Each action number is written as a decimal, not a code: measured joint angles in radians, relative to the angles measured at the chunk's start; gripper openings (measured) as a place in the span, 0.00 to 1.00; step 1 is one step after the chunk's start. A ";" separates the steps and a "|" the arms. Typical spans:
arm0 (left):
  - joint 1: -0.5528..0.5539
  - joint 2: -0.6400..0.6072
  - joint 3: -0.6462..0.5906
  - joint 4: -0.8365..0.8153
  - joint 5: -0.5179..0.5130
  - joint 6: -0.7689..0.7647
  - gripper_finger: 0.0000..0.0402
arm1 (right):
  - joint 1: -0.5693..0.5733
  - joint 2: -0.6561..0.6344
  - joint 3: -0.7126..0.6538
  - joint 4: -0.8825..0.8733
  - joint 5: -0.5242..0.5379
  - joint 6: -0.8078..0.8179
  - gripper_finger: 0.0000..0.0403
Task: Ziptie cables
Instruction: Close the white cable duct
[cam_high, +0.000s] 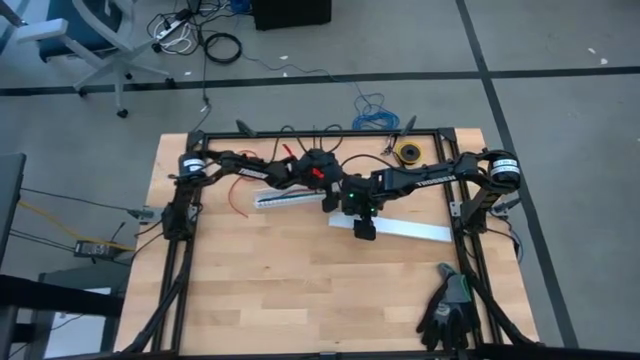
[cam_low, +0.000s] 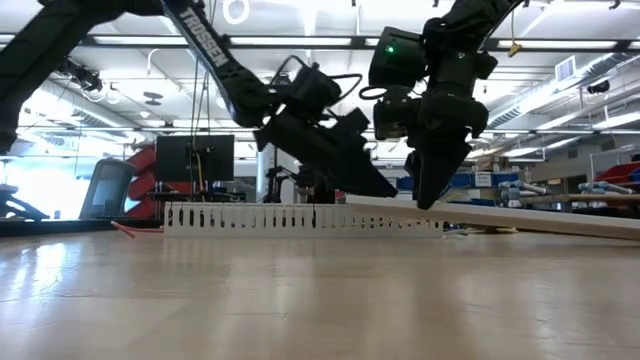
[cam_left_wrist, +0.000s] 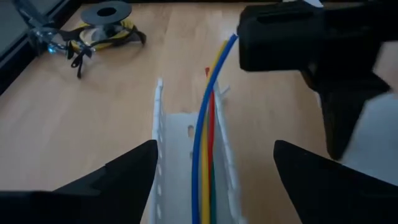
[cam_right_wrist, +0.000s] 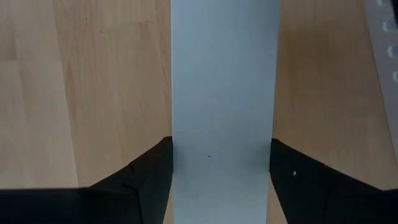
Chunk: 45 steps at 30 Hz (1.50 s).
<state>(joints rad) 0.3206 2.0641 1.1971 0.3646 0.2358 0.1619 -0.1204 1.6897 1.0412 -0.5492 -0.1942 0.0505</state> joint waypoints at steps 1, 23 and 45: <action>0.000 0.012 0.013 -0.001 0.001 0.005 0.83 | 0.000 0.000 0.000 0.001 0.001 0.000 0.58; 0.007 0.094 0.127 -0.282 0.009 0.069 0.74 | 0.000 0.000 0.000 0.005 0.019 0.000 0.59; 0.058 0.035 0.132 -0.611 0.109 0.122 0.70 | 0.000 -0.068 0.000 -0.044 0.088 0.026 0.58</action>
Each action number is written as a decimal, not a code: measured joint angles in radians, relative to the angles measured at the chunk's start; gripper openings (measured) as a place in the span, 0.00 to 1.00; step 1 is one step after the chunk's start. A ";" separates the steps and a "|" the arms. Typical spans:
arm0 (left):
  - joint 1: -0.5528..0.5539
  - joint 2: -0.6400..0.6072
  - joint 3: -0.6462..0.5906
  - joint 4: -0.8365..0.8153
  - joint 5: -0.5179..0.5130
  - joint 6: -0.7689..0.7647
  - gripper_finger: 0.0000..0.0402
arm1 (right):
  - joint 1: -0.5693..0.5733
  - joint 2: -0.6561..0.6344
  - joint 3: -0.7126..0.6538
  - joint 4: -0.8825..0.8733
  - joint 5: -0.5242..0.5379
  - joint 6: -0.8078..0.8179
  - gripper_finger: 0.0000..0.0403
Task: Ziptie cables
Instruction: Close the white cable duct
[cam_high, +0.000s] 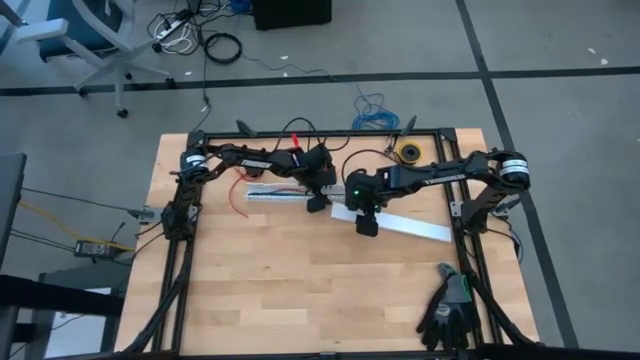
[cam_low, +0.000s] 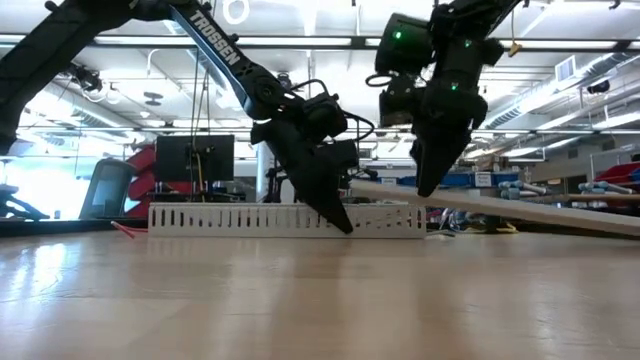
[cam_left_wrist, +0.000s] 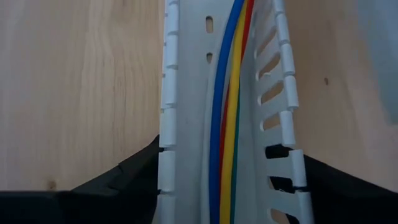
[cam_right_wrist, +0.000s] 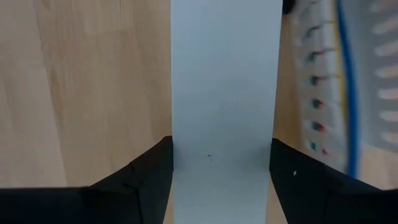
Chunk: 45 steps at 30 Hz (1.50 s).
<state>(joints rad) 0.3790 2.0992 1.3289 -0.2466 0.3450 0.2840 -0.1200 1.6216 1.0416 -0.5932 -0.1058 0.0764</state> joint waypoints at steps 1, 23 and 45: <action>0.000 0.000 0.000 -0.004 0.000 0.000 0.70 | 0.000 -0.016 0.000 -0.008 0.009 0.001 0.58; -0.014 -0.039 -0.005 -0.169 -0.010 0.087 0.70 | -0.131 -0.054 0.002 -0.057 0.073 -0.235 0.58; -0.022 -0.034 -0.009 -0.040 -0.009 -0.034 0.71 | -0.133 -0.051 0.001 -0.063 0.040 -0.264 0.58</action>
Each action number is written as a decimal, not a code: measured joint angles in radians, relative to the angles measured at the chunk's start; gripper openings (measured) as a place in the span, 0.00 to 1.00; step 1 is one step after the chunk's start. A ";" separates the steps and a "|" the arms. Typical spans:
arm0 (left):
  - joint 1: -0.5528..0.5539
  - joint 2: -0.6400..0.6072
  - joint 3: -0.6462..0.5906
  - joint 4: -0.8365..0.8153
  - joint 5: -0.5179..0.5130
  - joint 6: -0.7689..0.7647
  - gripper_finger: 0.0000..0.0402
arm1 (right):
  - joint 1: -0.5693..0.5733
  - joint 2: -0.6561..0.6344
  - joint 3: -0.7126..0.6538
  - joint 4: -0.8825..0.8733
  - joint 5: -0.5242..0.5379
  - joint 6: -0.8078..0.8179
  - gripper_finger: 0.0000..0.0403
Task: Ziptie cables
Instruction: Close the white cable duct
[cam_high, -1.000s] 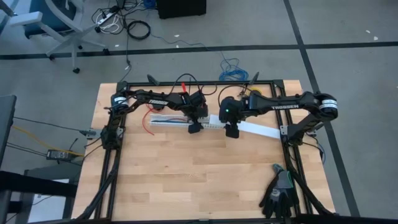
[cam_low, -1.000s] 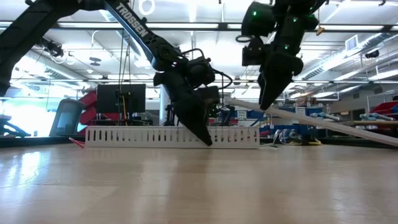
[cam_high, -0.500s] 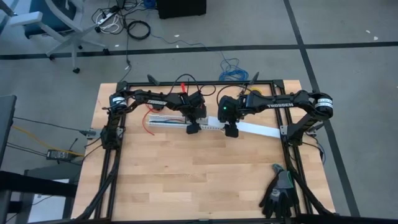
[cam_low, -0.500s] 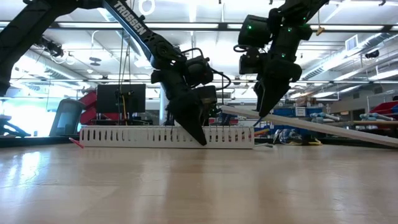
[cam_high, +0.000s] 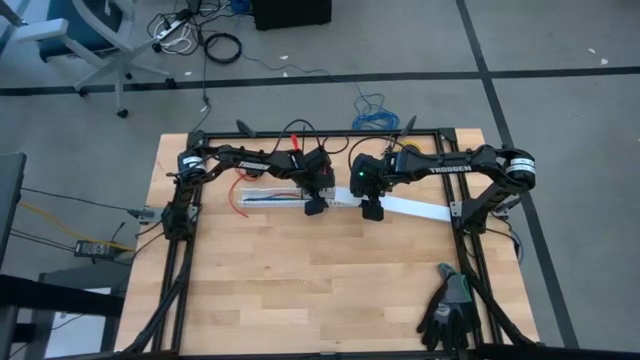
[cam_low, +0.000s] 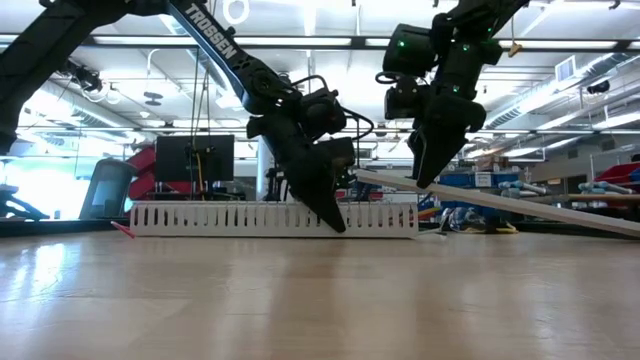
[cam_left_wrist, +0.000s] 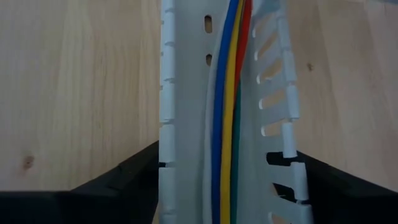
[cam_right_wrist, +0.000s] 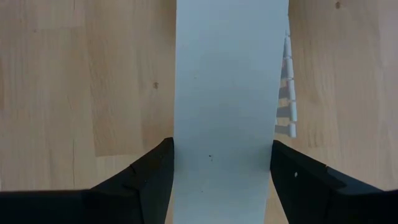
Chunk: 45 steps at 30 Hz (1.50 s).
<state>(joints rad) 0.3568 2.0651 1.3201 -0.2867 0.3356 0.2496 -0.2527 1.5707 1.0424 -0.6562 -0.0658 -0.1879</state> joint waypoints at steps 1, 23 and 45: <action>-0.001 0.000 0.000 0.001 0.003 -0.001 0.71 | 0.000 0.000 0.000 0.000 0.000 0.000 0.58; -0.051 0.000 0.002 0.284 0.002 0.001 0.83 | -0.039 0.000 0.001 -0.029 -0.010 -0.023 0.58; -0.074 0.053 0.004 0.408 0.009 -0.001 0.77 | -0.067 -0.023 -0.004 -0.135 0.000 -0.044 0.57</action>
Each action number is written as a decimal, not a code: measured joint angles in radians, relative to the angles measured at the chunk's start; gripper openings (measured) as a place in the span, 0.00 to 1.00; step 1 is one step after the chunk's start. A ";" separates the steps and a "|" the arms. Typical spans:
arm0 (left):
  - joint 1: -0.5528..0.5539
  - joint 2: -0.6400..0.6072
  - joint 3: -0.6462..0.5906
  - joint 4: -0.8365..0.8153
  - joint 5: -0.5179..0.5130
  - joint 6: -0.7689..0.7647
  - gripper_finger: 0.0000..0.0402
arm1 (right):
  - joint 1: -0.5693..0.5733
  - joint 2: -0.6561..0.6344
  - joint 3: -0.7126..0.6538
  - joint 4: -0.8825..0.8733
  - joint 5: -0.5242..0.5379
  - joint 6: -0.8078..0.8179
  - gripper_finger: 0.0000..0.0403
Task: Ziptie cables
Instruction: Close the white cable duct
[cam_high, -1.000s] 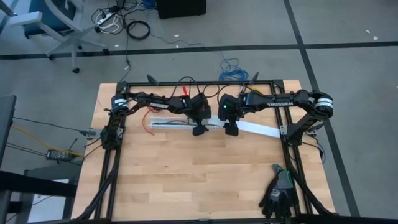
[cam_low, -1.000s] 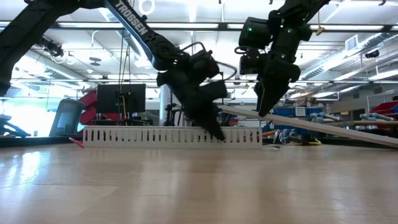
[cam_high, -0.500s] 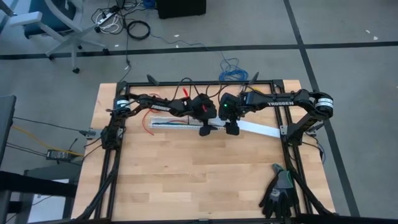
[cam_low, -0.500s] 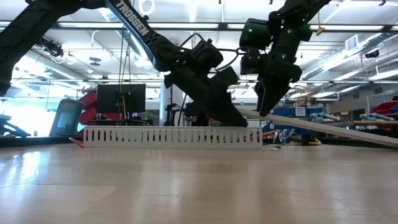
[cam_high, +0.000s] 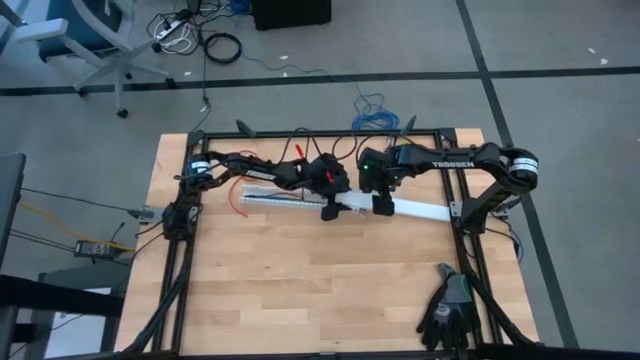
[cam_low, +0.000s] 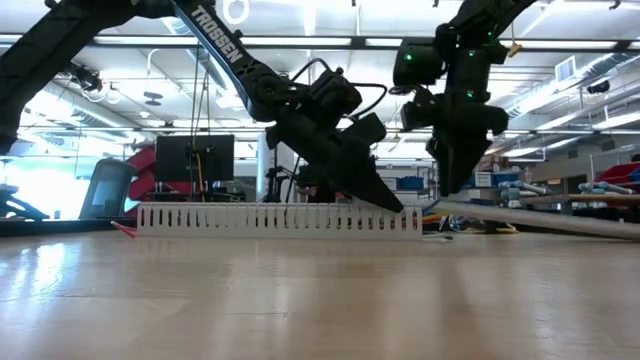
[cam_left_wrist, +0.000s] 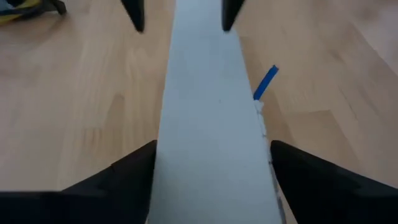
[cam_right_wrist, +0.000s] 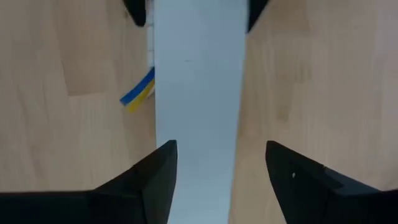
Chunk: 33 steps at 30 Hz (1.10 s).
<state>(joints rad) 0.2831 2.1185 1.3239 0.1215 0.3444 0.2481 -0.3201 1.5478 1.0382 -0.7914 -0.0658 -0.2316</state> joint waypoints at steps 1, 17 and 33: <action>-0.001 0.000 0.000 -0.005 0.001 0.000 0.76 | -0.002 -0.004 0.001 -0.008 0.000 0.003 0.56; -0.001 -0.006 0.005 -0.115 -0.010 -0.003 0.69 | -0.006 -0.052 0.002 0.046 -0.002 0.019 0.53; 0.024 -0.063 -0.002 -0.264 -0.016 0.010 0.69 | -0.004 -0.052 0.003 0.170 -0.015 0.055 0.54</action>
<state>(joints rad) 0.3069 2.0556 1.3220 -0.1429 0.3284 0.2581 -0.3244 1.4959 1.0413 -0.6215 -0.0803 -0.1768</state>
